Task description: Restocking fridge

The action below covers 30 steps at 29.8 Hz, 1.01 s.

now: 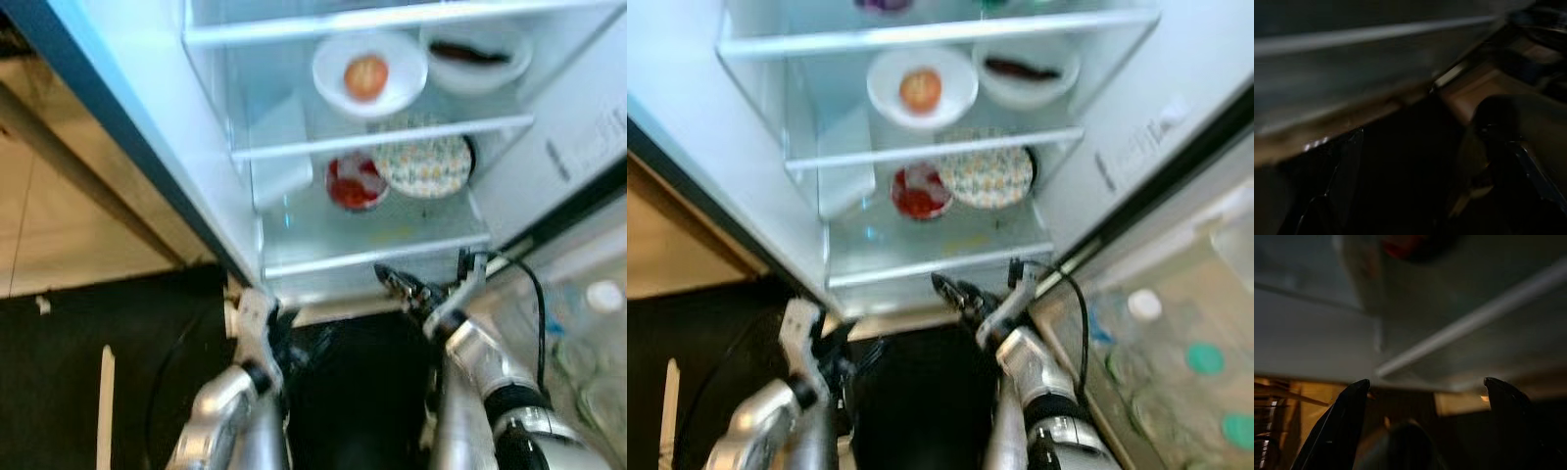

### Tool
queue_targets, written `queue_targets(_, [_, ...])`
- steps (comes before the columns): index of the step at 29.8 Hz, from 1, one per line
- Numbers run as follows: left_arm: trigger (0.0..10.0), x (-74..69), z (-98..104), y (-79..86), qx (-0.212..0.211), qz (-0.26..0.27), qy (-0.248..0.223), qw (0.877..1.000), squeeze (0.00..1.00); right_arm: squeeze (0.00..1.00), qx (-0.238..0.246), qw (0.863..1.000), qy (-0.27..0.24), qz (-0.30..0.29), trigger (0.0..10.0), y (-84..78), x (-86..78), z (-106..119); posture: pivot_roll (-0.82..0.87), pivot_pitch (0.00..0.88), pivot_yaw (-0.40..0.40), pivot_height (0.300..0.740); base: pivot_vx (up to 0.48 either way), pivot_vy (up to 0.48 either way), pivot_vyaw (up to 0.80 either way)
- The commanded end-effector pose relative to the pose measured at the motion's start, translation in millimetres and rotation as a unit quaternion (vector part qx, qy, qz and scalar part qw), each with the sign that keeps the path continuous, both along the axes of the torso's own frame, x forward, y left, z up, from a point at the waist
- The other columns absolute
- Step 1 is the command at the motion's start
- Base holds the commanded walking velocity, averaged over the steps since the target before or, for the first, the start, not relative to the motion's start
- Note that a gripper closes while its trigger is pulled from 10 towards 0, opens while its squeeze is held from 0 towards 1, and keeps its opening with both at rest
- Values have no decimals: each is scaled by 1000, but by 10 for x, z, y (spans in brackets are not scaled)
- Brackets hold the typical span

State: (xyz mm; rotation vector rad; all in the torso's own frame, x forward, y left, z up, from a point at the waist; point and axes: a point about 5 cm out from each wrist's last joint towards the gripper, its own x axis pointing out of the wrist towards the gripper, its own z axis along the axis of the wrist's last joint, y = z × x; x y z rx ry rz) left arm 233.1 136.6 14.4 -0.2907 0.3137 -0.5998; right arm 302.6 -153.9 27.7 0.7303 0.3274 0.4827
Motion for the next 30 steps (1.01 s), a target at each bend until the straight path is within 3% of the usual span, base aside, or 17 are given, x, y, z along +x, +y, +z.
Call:
queue_targets(1, [10000,-24,-80,42,8,6,8,1000,0,0,-16,1000,25,0,10000,-9,-99,-127,70,221,20,569,0,0,0])
queue_targets(9, [10000,123,-201,31,51,18,33,998,0,0,-48,996,76,-6,10000,-71,-271,-341,49,184,22,598,0,0,0])
queue_targets(10, [10000,115,-273,23,66,13,44,997,0,0,-64,992,110,-24,10000,-145,-372,-457,51,177,21,608,0,0,0])
queue_targets(12, [10000,101,-316,32,79,14,50,996,0,0,-75,988,130,-36,10000,-197,-434,-521,51,163,20,617,0,0,0])
queue_targets(18, [10000,-52,-515,171,102,29,103,989,0,0,-112,975,179,-69,10000,-330,-614,-679,46,141,21,637,0,0,0])
queue_targets(27, [10000,-282,-733,263,130,36,170,976,0,0,-122,965,213,-89,10000,-388,-742,-778,40,127,19,637,0,0,0])
queue_targets(29, [10000,-365,-797,304,136,46,191,971,0,0,-127,959,230,-102,10000,-422,-807,-825,40,127,19,637,0,0,0])
queue_targets(30, [10000,-381,-814,308,140,47,199,969,0,0,-109,950,267,-115,10000,-416,-846,-865,39,118,16,637,0,0,0])
